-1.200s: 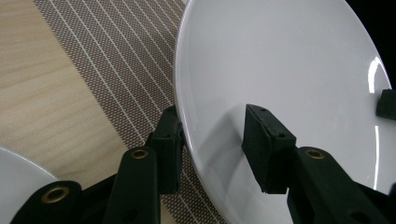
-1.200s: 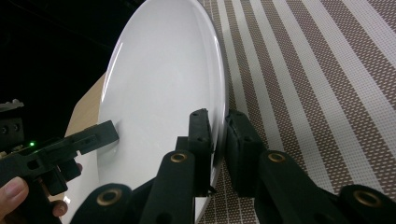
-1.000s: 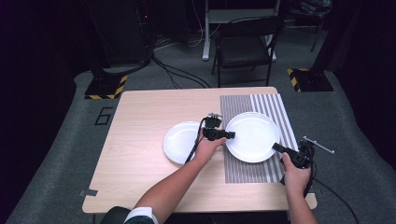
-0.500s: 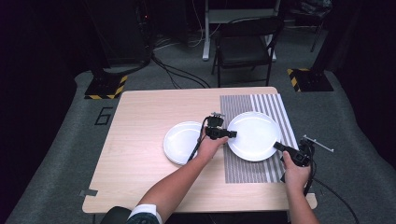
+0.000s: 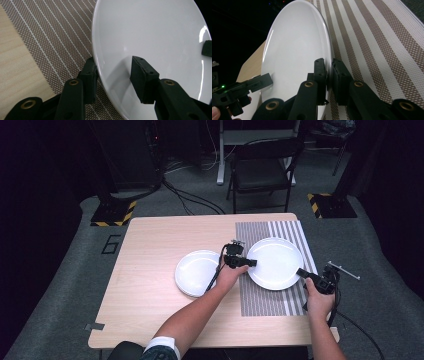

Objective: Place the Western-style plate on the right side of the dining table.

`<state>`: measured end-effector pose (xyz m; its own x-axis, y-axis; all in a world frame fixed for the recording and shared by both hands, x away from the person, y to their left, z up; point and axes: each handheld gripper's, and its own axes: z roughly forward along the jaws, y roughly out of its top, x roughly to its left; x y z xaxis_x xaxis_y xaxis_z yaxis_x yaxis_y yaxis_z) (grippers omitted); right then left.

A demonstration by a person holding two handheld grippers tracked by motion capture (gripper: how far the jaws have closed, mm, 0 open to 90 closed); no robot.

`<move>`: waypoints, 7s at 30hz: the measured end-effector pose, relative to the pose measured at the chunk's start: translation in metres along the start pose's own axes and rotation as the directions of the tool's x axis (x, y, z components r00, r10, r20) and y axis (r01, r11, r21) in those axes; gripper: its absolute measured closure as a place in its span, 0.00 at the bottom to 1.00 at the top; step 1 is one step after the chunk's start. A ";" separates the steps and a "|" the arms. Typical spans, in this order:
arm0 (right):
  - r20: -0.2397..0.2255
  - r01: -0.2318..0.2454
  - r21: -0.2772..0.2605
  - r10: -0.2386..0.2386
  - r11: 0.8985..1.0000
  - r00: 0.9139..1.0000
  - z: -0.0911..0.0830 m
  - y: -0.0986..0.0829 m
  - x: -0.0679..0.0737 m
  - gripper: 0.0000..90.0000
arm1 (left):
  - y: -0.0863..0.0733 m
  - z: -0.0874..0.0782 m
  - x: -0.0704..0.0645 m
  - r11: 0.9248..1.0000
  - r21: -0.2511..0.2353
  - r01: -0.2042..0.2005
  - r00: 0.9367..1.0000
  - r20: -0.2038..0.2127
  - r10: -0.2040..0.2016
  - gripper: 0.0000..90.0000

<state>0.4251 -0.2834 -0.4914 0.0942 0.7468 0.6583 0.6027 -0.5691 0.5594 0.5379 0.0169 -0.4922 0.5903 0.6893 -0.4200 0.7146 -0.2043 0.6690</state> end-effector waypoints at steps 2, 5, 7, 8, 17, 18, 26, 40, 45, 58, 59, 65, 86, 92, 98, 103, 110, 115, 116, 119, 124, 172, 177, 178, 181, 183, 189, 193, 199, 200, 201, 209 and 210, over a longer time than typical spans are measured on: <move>0.004 0.000 -0.006 0.000 1.000 1.000 0.001 0.000 -0.001 0.92 | 0.000 0.002 0.000 1.000 0.007 -0.004 1.000 0.001 0.004 0.64; 0.006 0.004 -0.011 -0.004 1.000 1.000 0.002 -0.002 -0.003 0.92 | -0.002 0.004 0.000 1.000 0.015 -0.004 1.000 -0.010 0.004 0.64; 0.015 0.007 -0.002 -0.007 1.000 1.000 0.003 -0.004 -0.005 0.91 | -0.002 0.005 -0.001 1.000 0.019 -0.003 1.000 -0.011 0.003 0.64; 0.017 0.005 -0.001 -0.005 1.000 1.000 0.003 -0.005 -0.006 0.91 | -0.003 0.005 -0.001 1.000 0.022 -0.007 1.000 -0.016 0.007 0.65; 0.043 0.037 0.003 -0.037 0.999 0.998 0.007 -0.008 -0.006 0.90 | -0.005 0.011 0.001 1.000 0.029 0.008 1.000 -0.025 -0.007 0.65; 0.042 0.036 0.002 -0.036 0.999 0.998 0.007 -0.007 -0.006 0.90 | -0.005 0.011 0.002 0.999 0.032 0.014 1.000 -0.024 -0.013 0.65; 0.058 0.032 0.008 -0.033 0.999 0.998 0.012 -0.006 -0.009 0.89 | -0.004 0.015 0.001 0.999 0.031 0.019 0.999 -0.032 -0.018 0.65; 0.081 0.027 0.043 -0.030 0.999 0.996 0.019 -0.011 -0.009 0.87 | -0.006 0.021 0.004 0.998 0.054 0.024 0.998 -0.060 -0.021 0.62; 0.095 0.048 0.043 -0.052 0.998 0.994 0.020 -0.013 -0.009 0.87 | -0.007 0.022 0.004 0.998 0.063 0.010 0.998 -0.065 -0.006 0.62; 0.183 0.139 0.077 -0.151 0.987 0.972 0.025 -0.017 -0.005 0.79 | -0.007 0.023 0.000 0.998 0.064 -0.010 0.997 -0.077 0.015 0.61; 0.184 0.129 0.083 -0.143 0.988 0.972 0.025 -0.017 -0.005 0.79 | -0.007 0.024 0.000 0.998 0.064 -0.012 0.997 -0.077 0.016 0.62; 0.201 0.157 0.096 -0.174 0.983 0.964 0.026 -0.017 -0.004 0.77 | -0.007 0.024 -0.003 0.997 0.069 -0.026 0.995 -0.095 0.032 0.61; 0.254 0.260 0.111 -0.280 0.959 0.926 0.026 -0.021 0.003 0.70 | -0.007 0.024 -0.004 0.994 0.073 -0.079 0.989 -0.123 0.088 0.57; 0.244 0.253 0.111 -0.273 0.961 0.930 0.026 -0.021 0.003 0.70 | -0.007 0.023 -0.002 0.995 0.075 -0.073 0.990 -0.117 0.082 0.57; 0.224 0.218 0.106 -0.237 0.970 0.945 0.024 -0.019 -0.001 0.69 | -0.006 0.022 0.000 0.996 0.067 -0.062 0.991 -0.112 0.069 0.57; 0.216 0.173 0.095 -0.190 0.980 0.958 0.020 -0.016 -0.003 0.68 | -0.002 0.016 0.001 0.997 0.050 -0.058 0.992 -0.106 0.063 0.57; 0.211 0.184 0.061 -0.192 0.981 0.958 0.010 -0.013 -0.005 0.66 | 0.001 0.005 0.006 0.999 0.028 -0.033 0.994 -0.099 0.035 0.55; 0.194 0.209 0.043 -0.213 0.977 0.958 0.003 -0.012 0.003 0.65 | 0.003 -0.001 0.008 1.000 -0.002 -0.018 0.996 -0.084 0.018 0.55; 0.194 0.213 0.038 -0.216 0.976 0.957 0.002 -0.012 0.006 0.66 | 0.003 -0.003 0.007 1.000 -0.002 -0.023 0.996 -0.082 0.023 0.55; 0.179 0.241 0.042 -0.244 0.970 0.953 0.001 -0.014 0.012 0.65 | 0.004 -0.007 0.006 0.999 -0.004 -0.039 0.996 -0.077 0.039 0.55; 0.151 0.280 0.056 -0.286 0.958 0.946 0.003 -0.021 0.023 0.65 | 0.007 -0.018 0.010 0.998 -0.021 -0.051 0.996 -0.074 0.049 0.55; -0.118 0.527 0.125 -0.515 0.840 0.849 0.043 -0.047 0.126 0.64 | -0.025 -0.156 0.065 0.989 -0.111 -0.096 0.963 -0.260 0.065 0.53; -0.141 0.561 0.146 -0.544 0.815 0.827 0.052 -0.058 0.135 0.64 | -0.033 -0.170 0.074 0.988 -0.125 -0.085 0.960 -0.274 0.047 0.52; -0.145 0.567 0.146 -0.549 0.810 0.823 0.052 -0.059 0.137 0.64 | -0.035 -0.174 0.076 0.988 -0.125 -0.088 0.960 -0.277 0.050 0.52; -0.162 0.582 0.145 -0.561 0.800 0.812 0.053 -0.063 0.143 0.64 | -0.045 -0.185 0.085 0.988 -0.137 -0.073 0.958 -0.283 0.032 0.52; -0.172 0.586 0.146 -0.563 0.797 0.809 0.053 -0.066 0.146 0.64 | -0.051 -0.191 0.090 0.988 -0.141 -0.054 0.958 -0.287 0.012 0.52; -0.195 0.601 0.142 -0.573 0.787 0.796 0.055 -0.077 0.154 0.62 | -0.070 -0.204 0.106 0.990 -0.138 -0.034 0.954 -0.300 -0.009 0.52; -0.222 0.606 0.143 -0.572 0.782 0.790 0.056 -0.083 0.154 0.59 | -0.083 -0.212 0.116 0.989 -0.149 -0.023 0.949 -0.313 -0.025 0.52; -0.233 0.663 0.161 -0.624 0.731 0.745 0.058 -0.097 0.154 0.54 | -0.103 -0.220 0.127 0.988 -0.151 -0.018 0.939 -0.342 -0.035 0.52; -0.239 0.684 0.165 -0.645 0.710 0.726 0.056 -0.102 0.154 0.53 | -0.106 -0.222 0.128 0.989 -0.147 -0.021 0.938 -0.345 -0.031 0.52; -0.239 0.684 0.165 -0.645 0.710 0.726 0.056 -0.102 0.154 0.53 | -0.109 -0.225 0.130 0.991 -0.131 -0.024 0.937 -0.347 -0.023 0.52; -0.287 0.724 0.155 -0.671 0.672 0.684 0.050 -0.123 0.158 0.48 | -0.128 -0.237 0.142 0.990 -0.140 0.003 0.928 -0.369 -0.055 0.51; -0.292 0.729 0.155 -0.674 0.667 0.679 0.050 -0.126 0.158 0.48 | -0.131 -0.238 0.144 0.988 -0.154 0.007 0.929 -0.365 -0.064 0.51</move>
<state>0.4039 -0.0765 -0.4827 -0.5732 0.7901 0.2171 0.5937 0.2179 0.7746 0.4401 0.3078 -0.4940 0.3655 0.9071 -0.2086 0.6524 -0.0897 0.7526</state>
